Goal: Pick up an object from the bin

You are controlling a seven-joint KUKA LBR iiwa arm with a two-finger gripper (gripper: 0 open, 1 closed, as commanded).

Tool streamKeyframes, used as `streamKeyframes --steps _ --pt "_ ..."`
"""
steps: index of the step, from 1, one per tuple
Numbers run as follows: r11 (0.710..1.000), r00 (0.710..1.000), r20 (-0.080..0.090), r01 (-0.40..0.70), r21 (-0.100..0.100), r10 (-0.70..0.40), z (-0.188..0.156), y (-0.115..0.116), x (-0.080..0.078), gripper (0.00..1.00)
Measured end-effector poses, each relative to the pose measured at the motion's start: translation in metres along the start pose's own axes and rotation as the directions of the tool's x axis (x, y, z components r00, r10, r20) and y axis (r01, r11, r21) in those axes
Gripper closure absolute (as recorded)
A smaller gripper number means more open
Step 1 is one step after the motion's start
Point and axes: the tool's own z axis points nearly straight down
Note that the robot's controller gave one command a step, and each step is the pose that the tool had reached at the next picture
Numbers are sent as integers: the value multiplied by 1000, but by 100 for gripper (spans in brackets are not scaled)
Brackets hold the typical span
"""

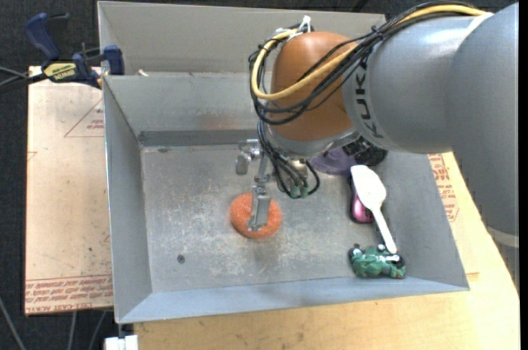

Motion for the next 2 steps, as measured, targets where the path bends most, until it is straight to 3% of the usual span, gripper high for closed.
streamKeyframes --steps 1,2 --pt "1000 1000 6 -2 -1 2 -5 0 -1 0" --pt "999 999 12 52 -2 -52 27 -14 9 0"
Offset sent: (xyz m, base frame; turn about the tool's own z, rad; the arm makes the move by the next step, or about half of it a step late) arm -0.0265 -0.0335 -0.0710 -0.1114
